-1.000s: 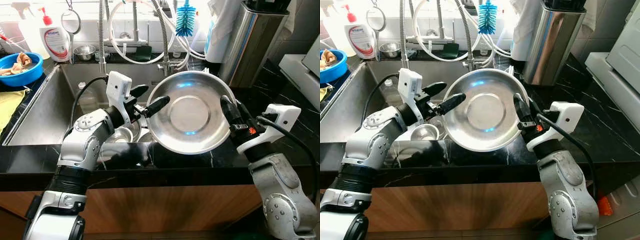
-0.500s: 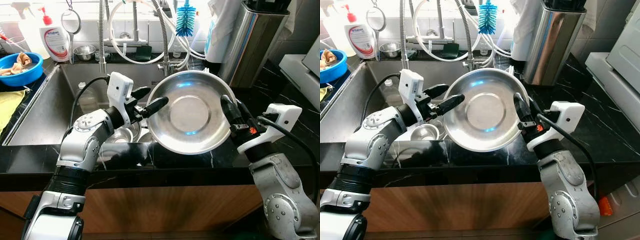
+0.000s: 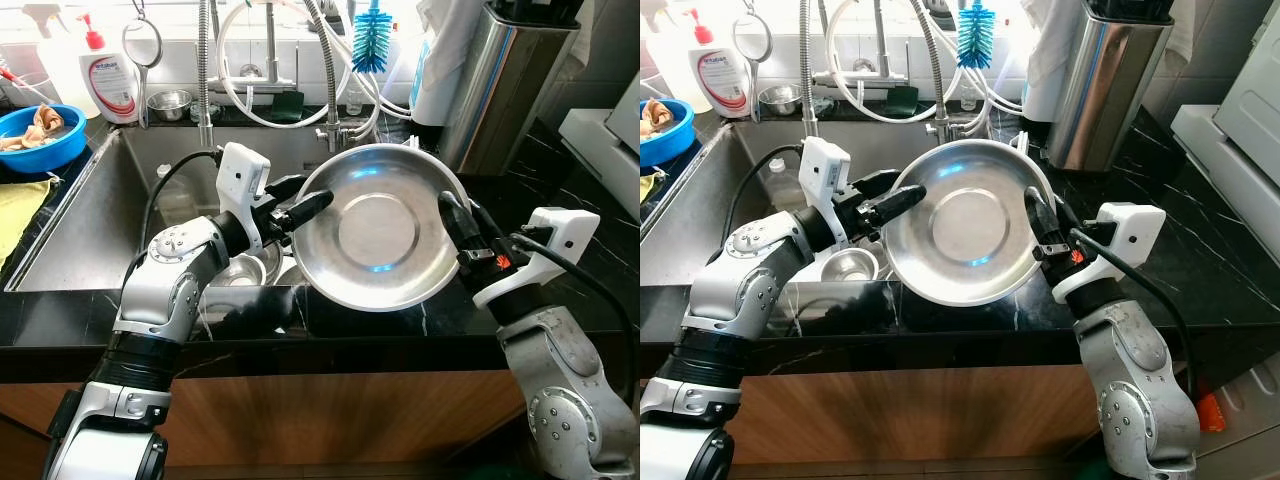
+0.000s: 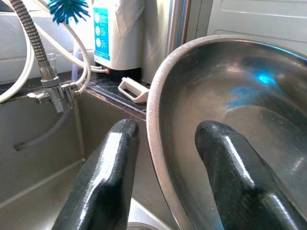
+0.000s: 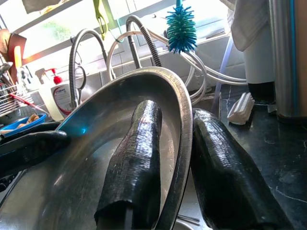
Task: Kitchen organization
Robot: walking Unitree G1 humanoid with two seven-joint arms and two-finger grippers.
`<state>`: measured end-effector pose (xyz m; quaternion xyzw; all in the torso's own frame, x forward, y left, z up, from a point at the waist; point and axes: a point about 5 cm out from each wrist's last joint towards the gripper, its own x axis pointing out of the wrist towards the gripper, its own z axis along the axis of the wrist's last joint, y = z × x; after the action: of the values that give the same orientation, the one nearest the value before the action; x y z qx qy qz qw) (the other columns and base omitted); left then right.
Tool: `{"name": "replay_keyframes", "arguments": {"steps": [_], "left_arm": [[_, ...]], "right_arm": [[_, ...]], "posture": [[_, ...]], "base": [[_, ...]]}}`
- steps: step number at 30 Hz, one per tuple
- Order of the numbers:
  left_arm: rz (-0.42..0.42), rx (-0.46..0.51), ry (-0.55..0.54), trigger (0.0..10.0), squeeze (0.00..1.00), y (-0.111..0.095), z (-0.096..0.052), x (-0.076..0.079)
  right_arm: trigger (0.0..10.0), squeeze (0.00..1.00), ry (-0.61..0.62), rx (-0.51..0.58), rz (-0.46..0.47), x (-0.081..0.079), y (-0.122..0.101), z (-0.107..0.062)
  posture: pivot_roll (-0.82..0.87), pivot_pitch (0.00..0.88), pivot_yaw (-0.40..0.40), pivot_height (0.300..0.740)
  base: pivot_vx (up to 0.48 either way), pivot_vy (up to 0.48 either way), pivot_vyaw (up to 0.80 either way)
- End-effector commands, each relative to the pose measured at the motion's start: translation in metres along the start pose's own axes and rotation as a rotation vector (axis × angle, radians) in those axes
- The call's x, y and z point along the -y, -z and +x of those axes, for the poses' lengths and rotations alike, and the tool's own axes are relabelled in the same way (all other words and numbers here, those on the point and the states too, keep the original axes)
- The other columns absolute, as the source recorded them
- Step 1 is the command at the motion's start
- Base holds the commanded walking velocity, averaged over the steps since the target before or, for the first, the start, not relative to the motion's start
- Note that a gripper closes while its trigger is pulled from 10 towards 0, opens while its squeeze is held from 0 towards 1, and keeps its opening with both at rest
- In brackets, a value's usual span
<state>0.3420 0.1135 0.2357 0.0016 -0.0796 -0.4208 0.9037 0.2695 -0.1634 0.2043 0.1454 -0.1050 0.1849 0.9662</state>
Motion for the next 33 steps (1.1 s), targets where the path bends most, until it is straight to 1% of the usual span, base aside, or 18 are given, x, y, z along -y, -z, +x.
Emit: {"name": "replay_keyframes", "arguments": {"steps": [1, 21, 22, 24, 25, 29, 33], "left_arm": [[0.02, 0.003, 0.017, 0.0, 0.0, -0.0017, 0.0001, 0.0032], [0.023, -0.009, 0.062, 0.0, 0.0, 0.0015, -0.0008, 0.0076], [0.023, -0.008, 0.064, 0.0, 0.0, 0.0018, -0.0008, 0.0083], [0.023, -0.008, 0.065, 0.0, 0.0, 0.002, -0.0007, 0.0086], [0.023, -0.008, 0.066, 0.0, 0.0, 0.0021, -0.0006, 0.0088], [0.022, -0.005, 0.065, 0.0, 0.0, 0.0021, -0.0005, 0.0089], [0.021, -0.003, 0.059, 0.0, 0.0, 0.0017, -0.0004, 0.0082]], "right_arm": [[10.0, 0.0, -0.019, 0.024, -0.017, -0.0044, -0.0072, -0.0001], [10.0, 0.0, -0.03, 0.021, -0.024, -0.0056, -0.008, 0.0014], [10.0, 0.32, -0.034, 0.022, -0.018, -0.0064, -0.0084, 0.0019], [10.0, 0.32, -0.035, 0.021, -0.014, -0.0067, -0.0084, 0.002], [10.0, 1.0, -0.036, 0.021, -0.013, -0.0067, -0.0083, 0.0022], [10.0, 1.0, -0.018, 0.018, -0.019, -0.0046, -0.008, 0.0024], [10.0, 1.0, -0.034, 0.018, -0.017, -0.0066, -0.008, 0.0028]], "posture": [[0.0, 0.047, -0.044, 0.74], [0.0, 0.043, -0.044, 0.74], [0.0, 0.042, -0.044, 0.74], [0.0, 0.042, -0.044, 0.74], [0.0, 0.041, -0.044, 0.74], [0.0, 0.04, -0.045, 0.74], [0.0, 0.037, -0.044, 0.74]], "base": [[0.0, 0.0, 0.0], [0.0, 0.0, 0.0], [0.0, 0.0, 0.0], [0.0, 0.0, 0.0], [0.0, 0.0, 0.0], [0.0, 0.0, 0.0], [0.0, 0.0, 0.0]]}}
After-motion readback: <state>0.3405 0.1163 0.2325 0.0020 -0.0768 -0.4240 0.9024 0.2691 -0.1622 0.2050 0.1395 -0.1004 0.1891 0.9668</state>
